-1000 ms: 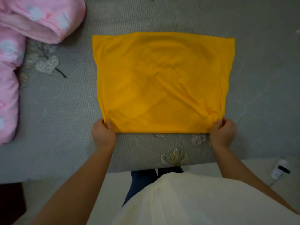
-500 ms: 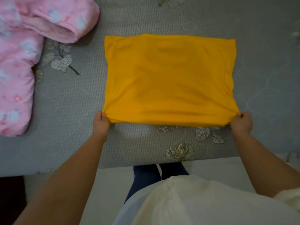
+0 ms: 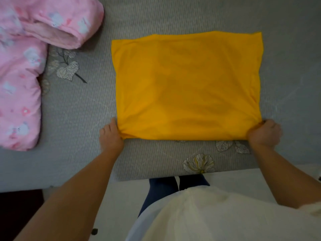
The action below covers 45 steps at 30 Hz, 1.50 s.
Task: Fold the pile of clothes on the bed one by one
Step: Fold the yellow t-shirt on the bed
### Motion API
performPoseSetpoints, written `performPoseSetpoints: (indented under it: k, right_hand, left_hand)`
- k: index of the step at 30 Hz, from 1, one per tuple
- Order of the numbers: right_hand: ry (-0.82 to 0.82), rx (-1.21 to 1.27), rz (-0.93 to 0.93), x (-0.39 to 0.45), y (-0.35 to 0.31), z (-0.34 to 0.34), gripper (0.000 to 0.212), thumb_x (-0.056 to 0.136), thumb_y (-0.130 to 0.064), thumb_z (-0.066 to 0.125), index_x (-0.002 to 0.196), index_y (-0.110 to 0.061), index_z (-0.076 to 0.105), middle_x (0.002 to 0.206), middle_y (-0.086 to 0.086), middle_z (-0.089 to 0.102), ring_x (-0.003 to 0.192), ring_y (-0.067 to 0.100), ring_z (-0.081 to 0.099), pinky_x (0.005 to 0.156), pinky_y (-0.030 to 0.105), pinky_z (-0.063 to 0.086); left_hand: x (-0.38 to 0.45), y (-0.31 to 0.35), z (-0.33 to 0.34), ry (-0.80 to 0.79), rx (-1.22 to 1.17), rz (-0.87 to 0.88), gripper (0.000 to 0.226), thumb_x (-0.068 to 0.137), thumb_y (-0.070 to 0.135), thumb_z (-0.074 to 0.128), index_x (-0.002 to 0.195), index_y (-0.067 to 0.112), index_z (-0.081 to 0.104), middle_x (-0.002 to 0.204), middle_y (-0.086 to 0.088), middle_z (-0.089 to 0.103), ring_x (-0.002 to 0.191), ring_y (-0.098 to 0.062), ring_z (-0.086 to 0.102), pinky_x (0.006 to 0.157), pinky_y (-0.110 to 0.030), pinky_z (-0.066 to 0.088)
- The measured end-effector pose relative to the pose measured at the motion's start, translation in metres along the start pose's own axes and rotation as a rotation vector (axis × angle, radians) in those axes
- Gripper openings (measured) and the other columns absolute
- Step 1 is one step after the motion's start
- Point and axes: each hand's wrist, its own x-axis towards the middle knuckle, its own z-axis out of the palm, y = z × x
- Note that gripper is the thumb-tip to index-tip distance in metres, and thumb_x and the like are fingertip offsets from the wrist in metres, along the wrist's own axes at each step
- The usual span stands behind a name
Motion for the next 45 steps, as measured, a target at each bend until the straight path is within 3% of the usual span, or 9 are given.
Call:
performPoseSetpoints:
  k: [5, 11, 15, 21, 27, 33, 37, 42, 45]
  right_hand:
    - [0.034, 0.218, 0.132, -0.006, -0.009, -0.001, 0.039, 0.096, -0.018, 0.039, 0.123, 0.009, 0.044, 0.129, 0.029, 0.044, 0.12, 0.039, 0.039, 0.096, 0.043, 0.03]
    - [-0.199, 0.19, 0.106, -0.002, -0.005, -0.002, 0.043, 0.089, -0.032, 0.054, 0.109, 0.006, 0.053, 0.114, 0.027, 0.055, 0.108, 0.039, 0.05, 0.091, 0.048, 0.04]
    - [-0.329, 0.261, 0.092, 0.01, 0.001, -0.002, 0.029, 0.089, -0.028, 0.055, 0.09, 0.001, 0.056, 0.101, 0.024, 0.058, 0.097, 0.036, 0.055, 0.087, 0.047, 0.044]
    - [-0.456, 0.302, -0.004, 0.029, 0.014, -0.004, 0.04, 0.086, -0.035, 0.059, 0.059, -0.016, 0.035, 0.07, 0.002, 0.048, 0.079, 0.023, 0.053, 0.071, 0.032, 0.039]
    - [-0.489, 0.345, -0.163, 0.042, 0.024, -0.001, 0.042, 0.091, -0.027, 0.053, 0.056, -0.017, 0.031, 0.059, -0.004, 0.035, 0.06, 0.015, 0.043, 0.05, 0.026, 0.023]
    - [-0.295, 0.625, -0.278, 0.018, 0.017, -0.022, 0.046, 0.083, -0.011, 0.06, 0.054, -0.017, 0.025, 0.062, -0.005, 0.028, 0.067, 0.018, 0.037, 0.053, 0.031, 0.017]
    - [-0.39, 0.825, -0.382, -0.02, -0.006, -0.04, 0.03, 0.08, -0.003, 0.064, 0.06, -0.008, 0.042, 0.062, 0.001, 0.037, 0.064, 0.016, 0.038, 0.054, 0.031, 0.02]
    - [-0.254, 0.742, -0.562, -0.106, -0.068, -0.035, 0.046, 0.078, -0.004, 0.065, 0.055, -0.02, 0.028, 0.065, 0.008, 0.041, 0.064, 0.019, 0.041, 0.057, 0.033, 0.027]
    - [-0.156, 0.589, -0.648, -0.166, -0.111, -0.016, 0.038, 0.068, 0.001, 0.07, 0.055, -0.014, 0.037, 0.065, 0.017, 0.048, 0.062, 0.028, 0.05, 0.052, 0.035, 0.035]
  left_hand:
    - [-0.009, 0.057, -0.007, 0.249, -0.051, 0.176, 0.048, 0.083, 0.0, 0.035, 0.128, -0.014, 0.039, 0.121, -0.038, 0.045, 0.11, -0.053, 0.042, 0.092, -0.056, 0.032]
    - [0.006, 0.203, -0.006, 0.02, 0.177, 0.671, 0.054, 0.085, 0.001, 0.036, 0.139, 0.005, 0.032, 0.141, -0.017, 0.036, 0.128, -0.031, 0.03, 0.098, -0.039, 0.026]
    - [0.031, 0.324, 0.004, 0.033, 0.482, 0.991, 0.055, 0.092, 0.008, 0.036, 0.144, 0.018, 0.022, 0.15, -0.004, 0.023, 0.131, -0.026, 0.029, 0.095, -0.041, 0.032]
    - [0.059, 0.426, 0.012, 0.049, 0.771, 1.064, 0.056, 0.094, 0.01, 0.036, 0.144, 0.03, 0.02, 0.155, 0.001, 0.006, 0.13, -0.029, 0.028, 0.092, -0.044, 0.037]
    - [0.072, 0.423, 0.001, 0.041, 0.893, 1.097, 0.033, 0.093, 0.01, 0.038, 0.123, 0.01, 0.051, 0.145, -0.006, 0.029, 0.123, -0.032, 0.032, 0.084, -0.045, 0.042]
    - [0.071, 0.401, -0.023, 0.114, 0.732, 1.184, 0.031, 0.09, 0.006, 0.044, 0.12, 0.003, 0.051, 0.14, -0.013, 0.037, 0.12, -0.033, 0.037, 0.087, -0.043, 0.038]
    - [0.063, 0.354, -0.05, 0.18, 0.523, 1.178, 0.028, 0.087, 0.005, 0.047, 0.115, 0.002, 0.053, 0.141, -0.014, 0.035, 0.122, -0.032, 0.037, 0.091, -0.04, 0.034]
    - [0.081, 0.26, -0.092, 0.189, 0.32, 1.155, 0.033, 0.094, 0.014, 0.045, 0.125, 0.002, 0.045, 0.145, -0.008, 0.03, 0.123, -0.025, 0.037, 0.091, -0.023, 0.028]
    - [0.095, 0.201, -0.121, 0.094, 0.198, 1.046, 0.039, 0.097, 0.019, 0.038, 0.134, 0.008, 0.037, 0.148, -0.002, 0.028, 0.123, -0.019, 0.034, 0.082, -0.011, 0.023]
